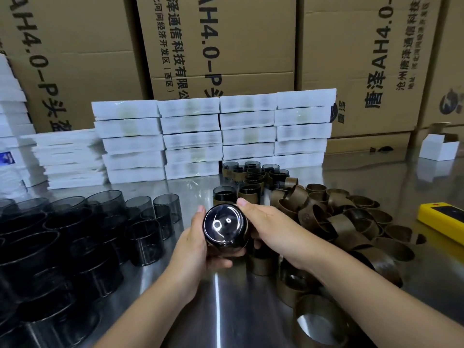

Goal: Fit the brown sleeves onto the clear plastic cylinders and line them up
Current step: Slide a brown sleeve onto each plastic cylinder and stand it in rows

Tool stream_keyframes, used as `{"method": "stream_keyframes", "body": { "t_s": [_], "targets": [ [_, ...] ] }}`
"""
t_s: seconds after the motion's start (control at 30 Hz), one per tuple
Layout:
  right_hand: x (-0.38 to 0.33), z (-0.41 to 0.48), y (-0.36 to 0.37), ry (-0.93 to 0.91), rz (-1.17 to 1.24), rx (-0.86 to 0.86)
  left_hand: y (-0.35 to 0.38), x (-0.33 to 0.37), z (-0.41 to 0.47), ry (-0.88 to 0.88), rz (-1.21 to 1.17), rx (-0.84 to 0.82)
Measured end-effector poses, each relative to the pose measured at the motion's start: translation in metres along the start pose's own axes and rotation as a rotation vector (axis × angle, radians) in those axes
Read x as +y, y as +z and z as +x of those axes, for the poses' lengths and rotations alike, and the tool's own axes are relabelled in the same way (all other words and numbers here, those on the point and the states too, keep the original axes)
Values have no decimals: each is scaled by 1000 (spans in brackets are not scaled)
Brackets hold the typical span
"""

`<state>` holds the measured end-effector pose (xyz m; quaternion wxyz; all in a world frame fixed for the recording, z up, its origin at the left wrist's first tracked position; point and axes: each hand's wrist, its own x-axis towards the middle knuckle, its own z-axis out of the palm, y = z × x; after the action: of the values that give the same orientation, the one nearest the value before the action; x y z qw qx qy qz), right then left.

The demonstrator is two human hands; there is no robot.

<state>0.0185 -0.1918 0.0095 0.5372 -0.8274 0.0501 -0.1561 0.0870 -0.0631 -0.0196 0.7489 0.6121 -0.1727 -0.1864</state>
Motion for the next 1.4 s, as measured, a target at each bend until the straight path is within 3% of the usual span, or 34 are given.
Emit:
{"method": "stream_keyframes", "body": {
  "t_s": [0.17,0.3,0.4,0.57,0.83,1.0,1.2,1.4],
  "targets": [
    [-14,-4,-16,-85,229,-134,2,1,3,233,-25,161],
    [-34,17,-33,-213,-106,130,2,1,11,379,49,277],
    [-38,48,-45,-221,-422,267,0,-7,13,389,202,292],
    [-23,93,-55,-118,-668,179,1,-12,12,403,339,216],
    [-1,120,-46,21,-771,41,2,-12,12,444,303,163],
    [5,131,-36,80,-765,24,-1,-9,15,381,230,211],
    [14,145,-31,132,-971,75,2,-13,15,396,226,162],
    [34,157,-36,238,-993,-14,1,-19,18,416,262,113]
  ]
}}
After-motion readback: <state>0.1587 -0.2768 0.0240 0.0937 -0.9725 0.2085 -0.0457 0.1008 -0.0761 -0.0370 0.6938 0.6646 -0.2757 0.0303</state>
